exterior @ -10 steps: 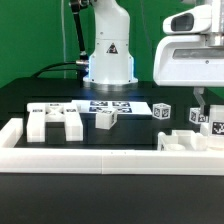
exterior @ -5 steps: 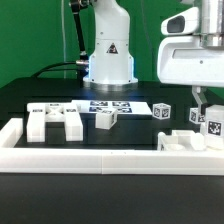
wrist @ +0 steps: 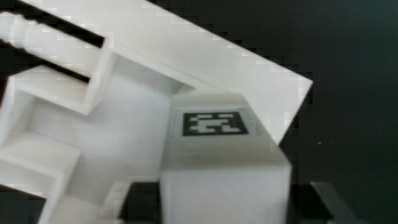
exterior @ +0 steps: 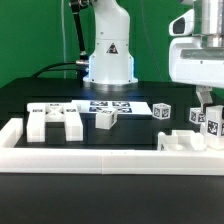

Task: Assemble chair

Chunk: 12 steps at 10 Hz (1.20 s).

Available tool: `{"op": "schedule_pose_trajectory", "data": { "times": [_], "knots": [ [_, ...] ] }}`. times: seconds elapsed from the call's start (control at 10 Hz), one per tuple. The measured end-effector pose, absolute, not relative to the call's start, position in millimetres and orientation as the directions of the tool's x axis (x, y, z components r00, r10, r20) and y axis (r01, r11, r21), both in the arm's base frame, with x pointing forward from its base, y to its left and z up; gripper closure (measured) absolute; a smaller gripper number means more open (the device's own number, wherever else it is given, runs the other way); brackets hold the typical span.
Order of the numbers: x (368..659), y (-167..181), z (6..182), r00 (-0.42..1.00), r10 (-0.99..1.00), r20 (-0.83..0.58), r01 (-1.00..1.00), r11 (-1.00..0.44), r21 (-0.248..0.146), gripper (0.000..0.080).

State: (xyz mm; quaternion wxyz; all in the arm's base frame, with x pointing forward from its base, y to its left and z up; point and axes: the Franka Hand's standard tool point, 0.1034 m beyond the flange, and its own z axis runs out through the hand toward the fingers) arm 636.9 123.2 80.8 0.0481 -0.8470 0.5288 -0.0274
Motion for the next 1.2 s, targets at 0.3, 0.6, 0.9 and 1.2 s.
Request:
{"op": "schedule_pose_trajectory", "data": {
  "times": [0.3, 0.6, 0.9, 1.2],
  "knots": [
    [636.3, 126.6, 80.9, 0.534, -0.845, 0.008, -0.840, -0.532, -0.108, 0.0204],
    [638.5, 127.1, 81.7, 0.715, -0.697, 0.043, -0.690, -0.715, -0.113, 0.0159],
    [638.5, 126.9, 81.6, 0.841, -0.536, 0.067, -0.529, -0.843, -0.099, 0.0151],
    [638.4, 129.9, 81.7, 0.951, -0.292, 0.099, -0.286, -0.956, -0.069, 0.0151]
  ]
}}
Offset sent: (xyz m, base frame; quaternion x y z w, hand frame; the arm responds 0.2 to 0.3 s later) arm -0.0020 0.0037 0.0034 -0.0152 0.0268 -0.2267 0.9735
